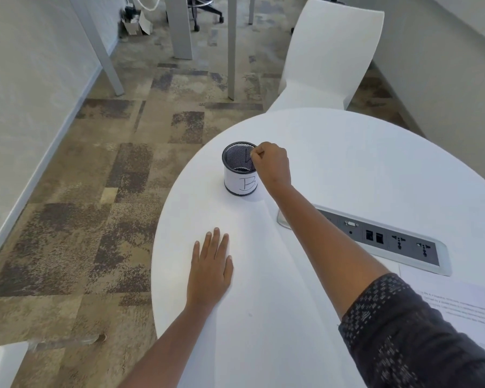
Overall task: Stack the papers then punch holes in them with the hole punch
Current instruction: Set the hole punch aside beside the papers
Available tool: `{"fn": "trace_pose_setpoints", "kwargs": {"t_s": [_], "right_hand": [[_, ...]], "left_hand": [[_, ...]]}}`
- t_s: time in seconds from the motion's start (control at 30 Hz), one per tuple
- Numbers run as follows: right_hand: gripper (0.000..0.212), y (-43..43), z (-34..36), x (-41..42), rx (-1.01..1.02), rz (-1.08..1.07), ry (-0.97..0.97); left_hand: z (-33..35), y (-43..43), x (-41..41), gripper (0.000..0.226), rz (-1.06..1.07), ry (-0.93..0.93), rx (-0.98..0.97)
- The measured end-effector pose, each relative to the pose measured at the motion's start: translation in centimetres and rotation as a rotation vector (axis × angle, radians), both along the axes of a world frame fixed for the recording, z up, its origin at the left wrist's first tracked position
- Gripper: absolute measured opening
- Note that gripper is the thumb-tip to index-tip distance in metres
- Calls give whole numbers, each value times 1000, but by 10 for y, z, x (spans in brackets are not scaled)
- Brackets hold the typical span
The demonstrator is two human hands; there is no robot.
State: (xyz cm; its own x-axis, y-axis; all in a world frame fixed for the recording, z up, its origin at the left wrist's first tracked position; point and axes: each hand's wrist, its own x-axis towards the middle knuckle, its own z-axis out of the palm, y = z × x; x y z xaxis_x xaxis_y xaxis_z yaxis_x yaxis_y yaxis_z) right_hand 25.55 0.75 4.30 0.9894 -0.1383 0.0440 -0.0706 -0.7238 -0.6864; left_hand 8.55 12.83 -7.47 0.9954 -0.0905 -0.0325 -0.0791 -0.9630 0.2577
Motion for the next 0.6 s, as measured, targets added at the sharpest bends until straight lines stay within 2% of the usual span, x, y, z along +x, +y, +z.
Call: {"fn": "trace_pose_setpoints", "kwargs": {"t_s": [0.2,0.43,0.53,0.6], "right_hand": [[18,-7,-11,-34,191,-66,-10],[15,-32,-66,-128,156,-32,166],[17,-42,-88,-170,48,91,251],[18,-46,-98,-195,-11,190,240]], "left_hand": [[-1,0,0,50,1,-20,2],[-4,0,-3,49,6,-60,-17],[-4,0,-6,50,19,-69,-44],[-3,-1,-8,50,22,-74,-55]]}}
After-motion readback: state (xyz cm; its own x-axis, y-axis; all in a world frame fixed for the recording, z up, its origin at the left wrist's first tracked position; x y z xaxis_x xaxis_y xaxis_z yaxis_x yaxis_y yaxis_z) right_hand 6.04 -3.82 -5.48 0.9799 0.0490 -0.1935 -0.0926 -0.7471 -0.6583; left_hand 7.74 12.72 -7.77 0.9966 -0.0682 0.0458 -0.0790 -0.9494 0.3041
